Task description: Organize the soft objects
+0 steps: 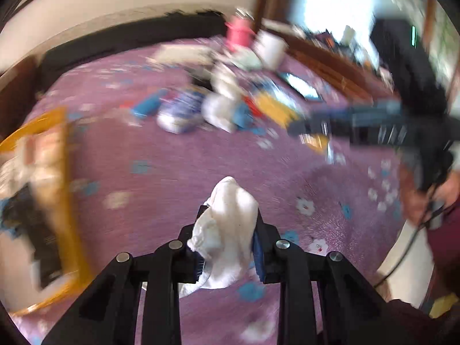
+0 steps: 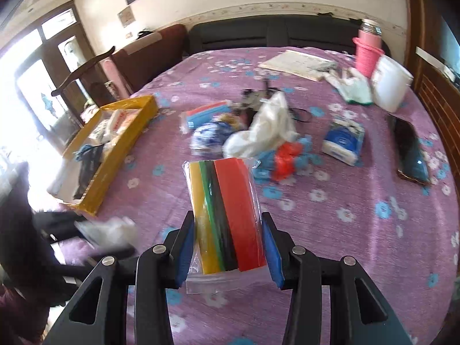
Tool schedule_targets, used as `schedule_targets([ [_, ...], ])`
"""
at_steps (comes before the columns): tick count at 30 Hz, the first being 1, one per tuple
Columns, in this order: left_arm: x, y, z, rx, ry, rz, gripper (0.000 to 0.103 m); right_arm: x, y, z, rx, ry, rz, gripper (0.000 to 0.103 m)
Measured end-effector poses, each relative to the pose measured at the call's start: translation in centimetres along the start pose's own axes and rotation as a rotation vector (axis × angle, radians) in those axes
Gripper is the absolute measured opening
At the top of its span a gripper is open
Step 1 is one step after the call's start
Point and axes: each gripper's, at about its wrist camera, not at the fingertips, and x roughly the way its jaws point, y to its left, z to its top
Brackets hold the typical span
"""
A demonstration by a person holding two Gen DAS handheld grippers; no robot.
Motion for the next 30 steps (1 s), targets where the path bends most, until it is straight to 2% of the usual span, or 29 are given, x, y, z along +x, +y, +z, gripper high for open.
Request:
schedule_targets([
  [4,-5.6,6.0,-0.1,-0.119,-0.085,0.081,0.027,1.1,3.0,1.0,-0.050,0.006,0.052,0.047],
  [6,-7.5,9.7,-0.2,-0.180,-0.105,0.167,0.027,1.9,4.5,1.6,-0.066,0.014,0.080,0.048],
  [8,-8.5,13.8,0.1,-0.243,-0.101,0.241,0.027,2.8,6.6,2.4,-0.088,0.025,0.111,0.048],
  [13,-8.0,23.6,1.0,-0.424,-0.053,0.307,0.027,4.5,11.6,4.3,-0.155,0.040,0.164,0.048],
  [18,-5.8,30.4,2.9,-0.515,-0.036,0.330,0.028,6.7,16.9,6.4,-0.204,0.065,0.218,0.048],
  [20,-4.5,31.9,4.0,-0.527,-0.031,0.346,0.031,7.8,18.8,7.1,-0.207,0.082,0.253,0.048],
  [23,-2.0,34.0,5.5,-0.537,-0.019,0.378,0.042,9.7,21.8,7.9,-0.221,0.116,0.309,0.048],
  [24,-1.4,34.6,5.7,-0.551,-0.025,0.371,0.048,10.2,22.8,8.0,-0.228,0.126,0.323,0.048],
  [27,-0.7,35.7,5.8,-0.590,-0.034,0.330,0.051,12.2,25.7,8.2,-0.256,0.165,0.375,0.048],
  [29,-1.5,35.8,5.6,-0.602,-0.060,0.301,0.055,13.5,27.3,8.0,-0.271,0.192,0.412,0.048],
  [30,-2.1,35.7,5.5,-0.603,-0.074,0.299,0.061,14.0,28.1,7.9,-0.275,0.206,0.427,0.048],
])
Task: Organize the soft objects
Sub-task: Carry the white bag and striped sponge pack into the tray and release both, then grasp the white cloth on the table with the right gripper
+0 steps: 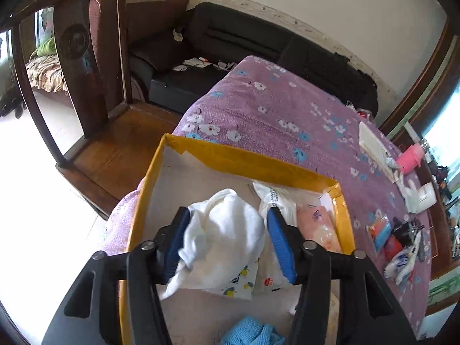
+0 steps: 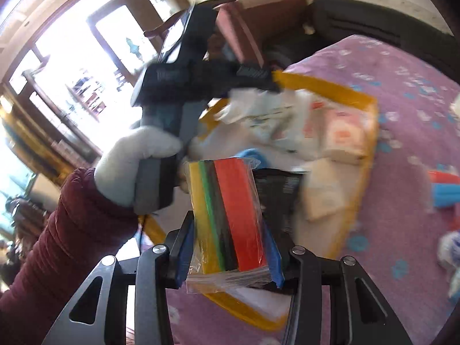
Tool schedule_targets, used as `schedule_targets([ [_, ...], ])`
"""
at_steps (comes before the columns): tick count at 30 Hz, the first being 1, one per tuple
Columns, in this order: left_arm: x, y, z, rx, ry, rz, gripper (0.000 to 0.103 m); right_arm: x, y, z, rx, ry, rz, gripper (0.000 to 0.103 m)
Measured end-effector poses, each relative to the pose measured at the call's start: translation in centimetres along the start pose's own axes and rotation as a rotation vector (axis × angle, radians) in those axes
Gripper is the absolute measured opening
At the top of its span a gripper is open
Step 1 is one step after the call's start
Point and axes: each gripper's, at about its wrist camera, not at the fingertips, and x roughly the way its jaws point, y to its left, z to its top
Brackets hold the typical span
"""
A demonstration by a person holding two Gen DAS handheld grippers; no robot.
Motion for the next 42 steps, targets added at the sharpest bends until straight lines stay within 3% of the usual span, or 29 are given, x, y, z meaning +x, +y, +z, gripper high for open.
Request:
schedule_targets([
  [6,-5.3,1.8,-0.4,-0.042,-0.120,-0.015,0.077,4.9,1.2,0.1,-0.010,0.073,0.055,0.050],
  [7,-6.1,2.0,-0.6,-0.049,-0.138,-0.017,0.077,5.4,1.3,0.0,-0.013,0.080,0.048,0.052],
  [8,-6.8,2.1,-0.7,-0.050,-0.155,-0.017,0.077,5.8,1.2,-0.1,-0.008,0.087,0.036,0.062],
  [9,-7.6,2.0,-1.0,-0.049,-0.176,-0.015,0.078,5.9,1.0,-0.1,0.002,0.084,0.039,0.070],
  [14,-9.5,0.1,-2.3,-0.010,-0.206,-0.037,0.081,2.3,-0.5,-1.0,0.041,0.005,0.047,0.074],
  [17,-9.3,-2.8,-3.8,0.047,-0.181,-0.079,0.087,-1.0,-2.7,-2.2,0.060,-0.058,-0.017,0.084],
  [20,-7.5,-6.7,-5.8,0.137,-0.117,-0.098,0.089,-4.8,-6.0,-4.8,0.135,-0.105,-0.111,0.084],
  [25,-4.1,-12.3,-10.3,0.212,0.014,-0.181,0.089,-8.7,-10.6,-8.8,0.262,-0.131,-0.179,0.084],
  [33,-1.4,-16.7,-16.6,0.263,0.197,-0.218,0.089,-12.4,-14.5,-13.6,0.371,-0.179,-0.168,0.084],
  [39,-1.9,-18.7,-20.1,0.325,0.269,-0.171,0.089,-14.5,-17.4,-16.3,0.440,-0.210,-0.174,0.084],
  [42,-2.6,-18.5,-21.0,0.341,0.304,-0.209,0.089,-15.7,-18.7,-17.8,0.477,-0.223,-0.173,0.084],
])
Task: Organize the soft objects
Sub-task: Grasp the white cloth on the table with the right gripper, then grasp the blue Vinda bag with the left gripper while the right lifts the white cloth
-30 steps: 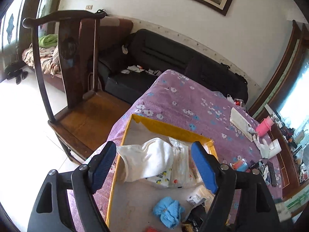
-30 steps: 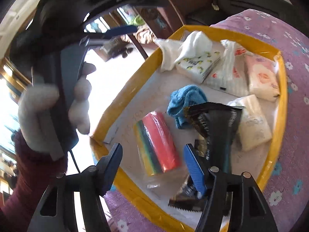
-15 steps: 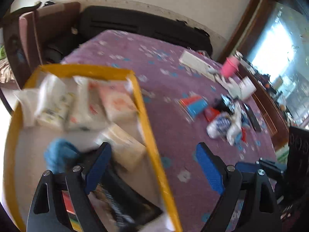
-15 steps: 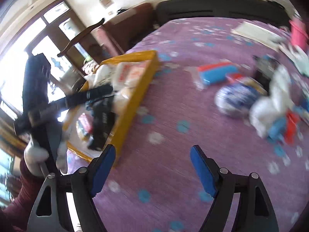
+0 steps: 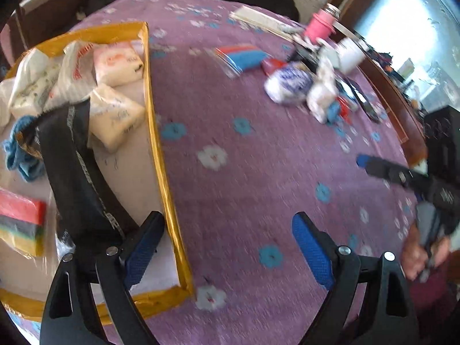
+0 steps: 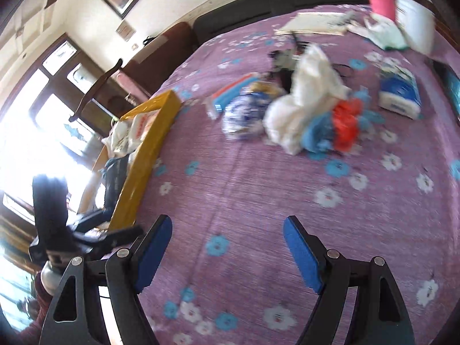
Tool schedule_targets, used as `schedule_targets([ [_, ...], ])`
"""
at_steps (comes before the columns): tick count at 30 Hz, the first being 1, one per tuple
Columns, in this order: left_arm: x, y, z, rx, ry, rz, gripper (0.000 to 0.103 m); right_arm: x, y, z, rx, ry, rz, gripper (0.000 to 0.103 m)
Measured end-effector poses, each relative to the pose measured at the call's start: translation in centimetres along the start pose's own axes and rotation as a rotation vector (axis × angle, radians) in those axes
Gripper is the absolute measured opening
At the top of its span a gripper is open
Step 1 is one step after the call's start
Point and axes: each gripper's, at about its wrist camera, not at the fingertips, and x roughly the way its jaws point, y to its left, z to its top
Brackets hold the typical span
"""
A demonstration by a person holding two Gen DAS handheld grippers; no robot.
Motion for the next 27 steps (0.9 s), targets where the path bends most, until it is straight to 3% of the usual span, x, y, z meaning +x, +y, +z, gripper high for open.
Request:
schedule_targets([
  [4,-1.1,0.1,-0.5,-0.003,-0.021,-0.011,0.089,-1.5,-2.3,-0.2,0.039,-0.028,-0.027,0.084],
  [6,-2.6,0.2,-0.4,-0.008,-0.078,0.011,0.089,-2.3,-3.2,0.2,0.058,-0.047,-0.045,0.084],
  [12,-6.9,-1.9,-0.1,0.019,-0.243,-0.037,0.089,-3.9,-4.2,3.5,0.060,-0.153,-0.139,0.084],
  [17,-6.6,-3.7,0.4,0.036,-0.258,-0.059,0.089,-1.8,-3.1,7.4,-0.039,-0.203,-0.211,0.083],
  [21,-6.0,-4.8,1.0,0.047,-0.244,-0.053,0.089,1.7,-2.9,9.8,-0.058,-0.173,-0.280,0.081],
  [22,-6.1,-5.0,1.1,0.053,-0.246,-0.045,0.089,2.5,-2.9,10.1,-0.055,-0.157,-0.284,0.076],
  [24,-6.2,-5.4,1.4,0.072,-0.253,-0.020,0.089,4.3,-3.1,10.3,-0.053,-0.093,-0.254,0.033],
  [27,-5.8,-5.7,2.1,0.087,-0.255,-0.002,0.089,4.8,-3.0,9.1,-0.076,-0.051,-0.181,0.027],
])
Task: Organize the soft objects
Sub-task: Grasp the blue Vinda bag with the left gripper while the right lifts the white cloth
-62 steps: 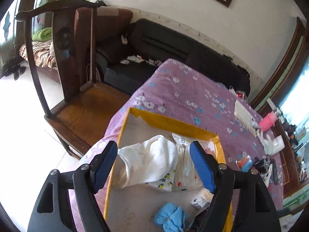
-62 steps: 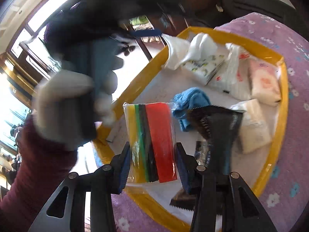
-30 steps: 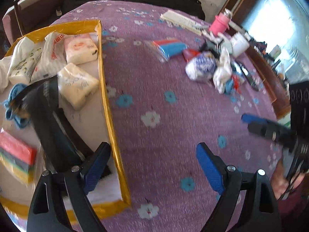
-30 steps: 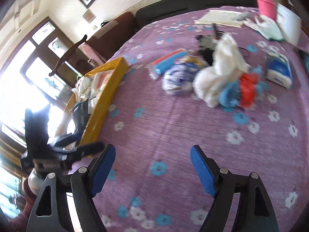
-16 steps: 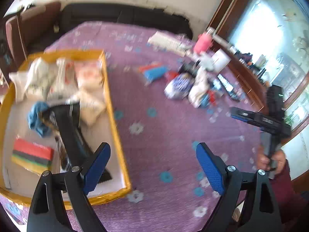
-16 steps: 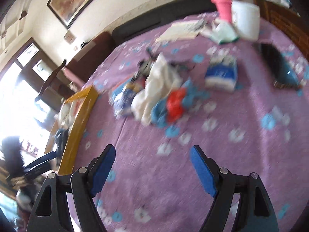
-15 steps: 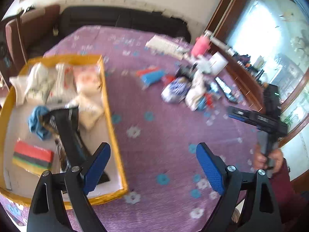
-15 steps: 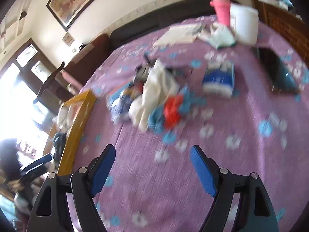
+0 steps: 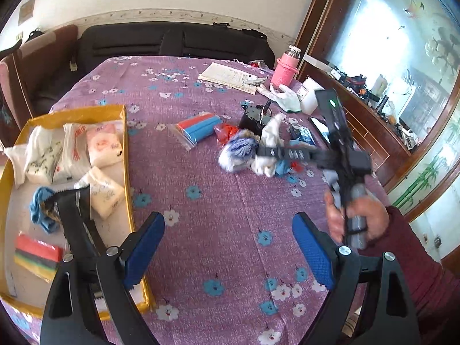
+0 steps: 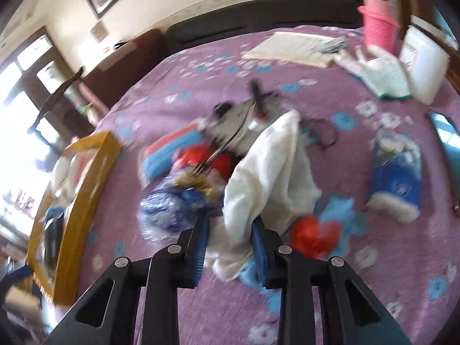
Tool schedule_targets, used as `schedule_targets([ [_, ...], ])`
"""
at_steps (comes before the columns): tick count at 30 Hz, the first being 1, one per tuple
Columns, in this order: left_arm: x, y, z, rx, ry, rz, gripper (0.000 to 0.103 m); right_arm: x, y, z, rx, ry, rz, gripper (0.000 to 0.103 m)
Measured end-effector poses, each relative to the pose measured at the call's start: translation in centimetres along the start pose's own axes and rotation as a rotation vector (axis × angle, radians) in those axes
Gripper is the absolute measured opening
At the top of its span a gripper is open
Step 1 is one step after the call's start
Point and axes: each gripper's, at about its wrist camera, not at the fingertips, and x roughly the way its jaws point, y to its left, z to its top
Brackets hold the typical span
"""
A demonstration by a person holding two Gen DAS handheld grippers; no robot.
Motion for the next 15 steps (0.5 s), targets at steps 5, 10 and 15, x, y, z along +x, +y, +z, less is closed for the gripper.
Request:
schedule_targets([
  [5,2.7,-0.5,1.2,0.016,0.027,0.023,0.089,-2.1,0.2,-3.5,-0.074,0.055,0.191,0.025],
  [10,6.9,-2.1,2.7,0.087,0.051,0.057,0.089,-5.1,-0.4,-6.6,-0.164,0.055,0.270,0.026],
  [15,12.6,-4.2,5.2,0.223,0.076,0.149,0.088,-4.6,-2.9,-7.3,-0.095,0.037,0.266,0.035],
])
